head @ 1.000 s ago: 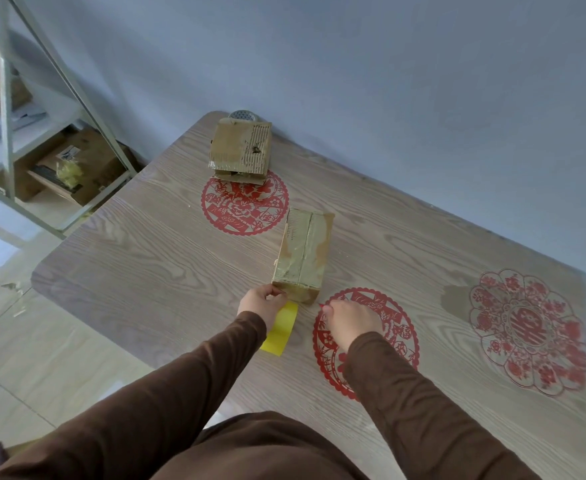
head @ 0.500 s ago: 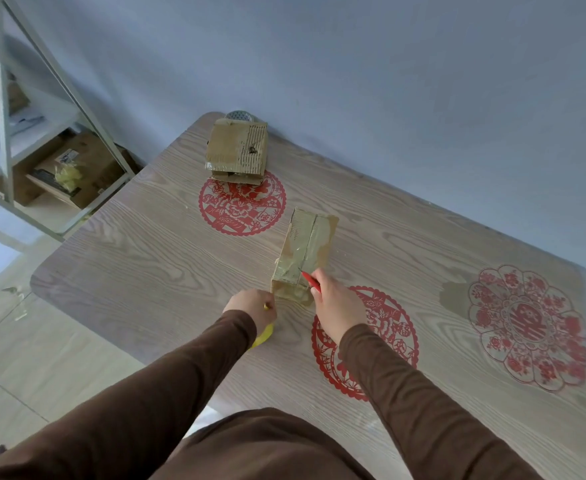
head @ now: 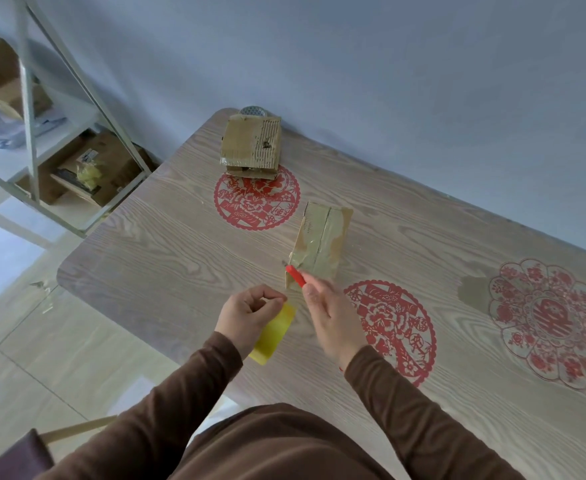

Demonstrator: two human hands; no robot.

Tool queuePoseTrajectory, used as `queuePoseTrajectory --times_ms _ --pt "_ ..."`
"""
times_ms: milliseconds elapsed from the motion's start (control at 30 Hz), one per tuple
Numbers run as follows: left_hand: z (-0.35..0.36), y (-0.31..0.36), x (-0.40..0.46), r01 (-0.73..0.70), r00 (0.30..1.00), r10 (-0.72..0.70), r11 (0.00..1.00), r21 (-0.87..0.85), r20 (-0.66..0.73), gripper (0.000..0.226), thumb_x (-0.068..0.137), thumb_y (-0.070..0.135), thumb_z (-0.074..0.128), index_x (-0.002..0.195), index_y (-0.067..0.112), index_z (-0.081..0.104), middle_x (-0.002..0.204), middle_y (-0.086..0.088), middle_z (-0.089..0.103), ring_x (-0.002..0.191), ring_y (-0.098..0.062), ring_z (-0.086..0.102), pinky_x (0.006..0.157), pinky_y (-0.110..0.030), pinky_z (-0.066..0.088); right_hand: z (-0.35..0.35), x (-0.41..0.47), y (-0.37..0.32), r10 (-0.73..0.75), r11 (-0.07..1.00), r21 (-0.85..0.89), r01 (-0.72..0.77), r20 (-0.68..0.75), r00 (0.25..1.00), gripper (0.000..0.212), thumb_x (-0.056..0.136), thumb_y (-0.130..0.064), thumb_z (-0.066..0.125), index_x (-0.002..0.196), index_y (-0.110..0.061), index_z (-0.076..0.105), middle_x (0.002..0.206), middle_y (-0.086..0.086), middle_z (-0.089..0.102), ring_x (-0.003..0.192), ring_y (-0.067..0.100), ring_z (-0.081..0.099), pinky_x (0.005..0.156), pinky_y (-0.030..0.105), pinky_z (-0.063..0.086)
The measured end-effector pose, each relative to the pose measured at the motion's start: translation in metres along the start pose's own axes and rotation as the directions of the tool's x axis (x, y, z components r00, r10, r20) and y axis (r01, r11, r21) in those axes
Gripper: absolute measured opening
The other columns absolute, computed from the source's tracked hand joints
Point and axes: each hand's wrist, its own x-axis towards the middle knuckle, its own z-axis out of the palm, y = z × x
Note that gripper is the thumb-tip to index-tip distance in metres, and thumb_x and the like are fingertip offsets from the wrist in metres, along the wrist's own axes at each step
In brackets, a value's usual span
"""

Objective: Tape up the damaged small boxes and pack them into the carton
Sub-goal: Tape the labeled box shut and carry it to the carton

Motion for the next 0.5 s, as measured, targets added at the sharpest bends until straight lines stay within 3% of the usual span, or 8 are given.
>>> queuePoseTrajectory --times_ms 67,133,300,400,500 --pt "-0.002 0.001 -0.002 -0.002 1.000 0.002 1.000 0.014 -0.006 0.011 0.083 0.038 0.069 0.079 0.029 0.074 0.065 -0.014 0.060 0.059 -0.018 0.048 0.059 -0.033 0.041 0.007 -0.002 -0.006 -0.081 0.988 -0.127 0.085 0.039 0.996 0.059 0.101 -0.064 0.029 0.150 -0.033 0.044 0.114 -0.011 0.049 0.099 0.004 0.058 0.080 0.024 0.053" --pt "-0.004 0.000 -0.003 -0.001 1.000 0.001 1.000 0.021 -0.013 0.010 0.089 0.031 0.070 0.080 0.029 0.075 0.073 -0.023 0.065 0.061 -0.021 0.051 0.060 -0.035 0.045 0.015 -0.001 -0.006 -0.133 0.964 -0.229 0.135 0.022 0.991 0.056 0.102 -0.059 0.035 0.148 -0.031 0.047 0.107 -0.012 0.046 0.087 0.004 0.058 0.070 0.024 0.052" --pt "-0.008 -0.007 -0.007 0.003 0.999 -0.003 1.000 -0.003 -0.039 0.014 0.083 0.040 0.069 0.084 0.028 0.075 0.078 -0.027 0.063 0.062 -0.021 0.051 0.060 -0.040 0.045 0.025 -0.002 -0.017 -0.170 0.964 -0.215 0.155 -0.053 0.984 0.036 0.104 -0.037 0.049 0.137 -0.027 0.061 0.100 -0.012 0.049 0.084 0.005 0.057 0.069 0.023 0.052" --pt "-0.014 -0.014 -0.007 0.024 0.998 -0.025 0.999 -0.026 -0.056 0.023 0.080 0.046 0.071 0.088 0.025 0.076 0.080 -0.025 0.068 0.064 -0.021 0.055 0.062 -0.050 0.050 0.030 -0.002 -0.024 -0.109 0.993 -0.056 0.106 -0.056 0.992 0.013 0.100 -0.031 0.058 0.111 -0.026 0.063 0.092 -0.015 0.057 0.079 0.002 0.056 0.068 0.015 0.045" --pt "-0.018 -0.017 -0.010 0.020 0.998 -0.026 0.993 -0.113 -0.057 0.007 0.090 0.030 0.074 0.092 0.024 0.077 0.083 -0.016 0.074 0.070 -0.020 0.064 0.070 -0.041 0.053 0.033 0.002 -0.030 0.096 0.930 0.349 -0.113 0.064 0.993 0.008 0.098 -0.024 0.063 0.093 -0.017 0.062 0.080 -0.010 0.063 0.063 0.003 0.053 0.059 0.021 0.043"
